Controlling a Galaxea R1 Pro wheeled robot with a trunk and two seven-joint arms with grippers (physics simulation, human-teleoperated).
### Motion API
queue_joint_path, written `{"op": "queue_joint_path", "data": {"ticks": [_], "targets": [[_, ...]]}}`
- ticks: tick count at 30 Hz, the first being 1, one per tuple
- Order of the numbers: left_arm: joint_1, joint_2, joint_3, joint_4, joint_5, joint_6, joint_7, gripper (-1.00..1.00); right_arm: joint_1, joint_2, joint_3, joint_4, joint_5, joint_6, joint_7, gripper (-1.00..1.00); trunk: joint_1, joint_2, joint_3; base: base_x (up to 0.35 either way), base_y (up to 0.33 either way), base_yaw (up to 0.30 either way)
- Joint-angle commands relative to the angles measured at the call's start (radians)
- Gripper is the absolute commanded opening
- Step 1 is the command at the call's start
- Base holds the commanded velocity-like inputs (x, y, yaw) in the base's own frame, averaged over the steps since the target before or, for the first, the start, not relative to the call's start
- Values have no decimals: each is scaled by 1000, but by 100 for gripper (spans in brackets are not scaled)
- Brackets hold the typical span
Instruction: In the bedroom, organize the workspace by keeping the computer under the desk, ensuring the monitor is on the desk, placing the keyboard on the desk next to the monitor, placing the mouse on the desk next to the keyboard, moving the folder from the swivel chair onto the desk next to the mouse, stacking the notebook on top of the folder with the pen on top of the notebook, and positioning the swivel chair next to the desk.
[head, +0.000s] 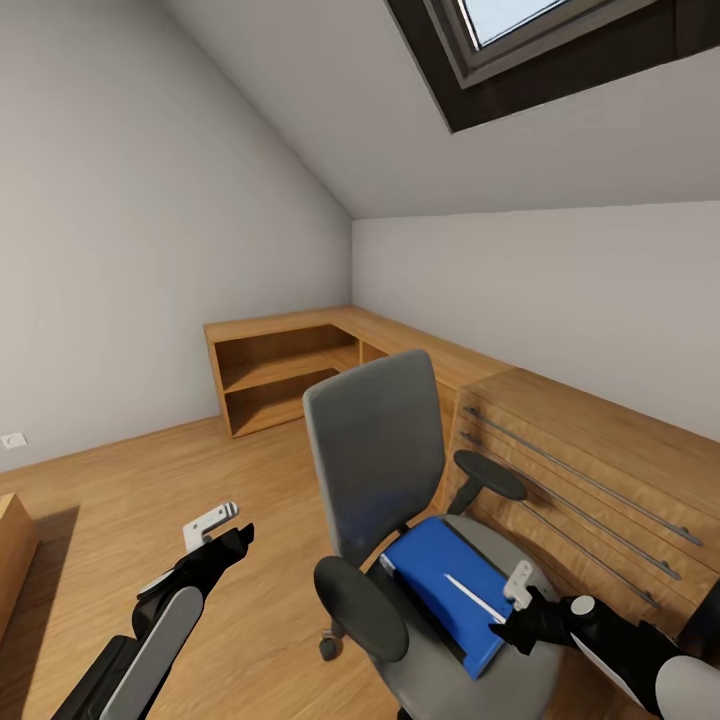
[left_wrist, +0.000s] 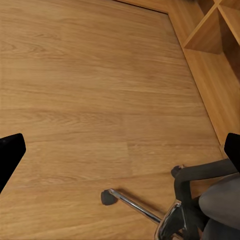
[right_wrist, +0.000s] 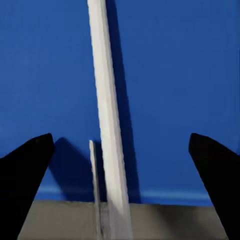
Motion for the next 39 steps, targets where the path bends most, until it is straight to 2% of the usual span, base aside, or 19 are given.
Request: {"op": "queue_joint_path", "data": {"ticks": [1, 18, 31, 39], "targets": [[-1, 1, -2, -1, 7, 1, 9, 100, 2, -1, 10, 32, 2, 3, 0, -100, 0, 0, -1, 0, 0, 0], [-1, 1, -4, -1, 7, 1, 9, 100, 2, 1, 9, 25, 1, 23, -9, -100, 0, 0, -1, 0, 0, 0], [-1, 1, -3, -2, 6, 1, 8, 100, 0, 13, 7, 23, 1, 43, -10, -100, 0, 0, -1, 0, 0, 0], [-1, 1, -4, -1, 6, 1, 8, 100, 0, 13, 5, 23, 0, 41, -10, -100, -30, 56, 24, 0, 0, 0]]}}
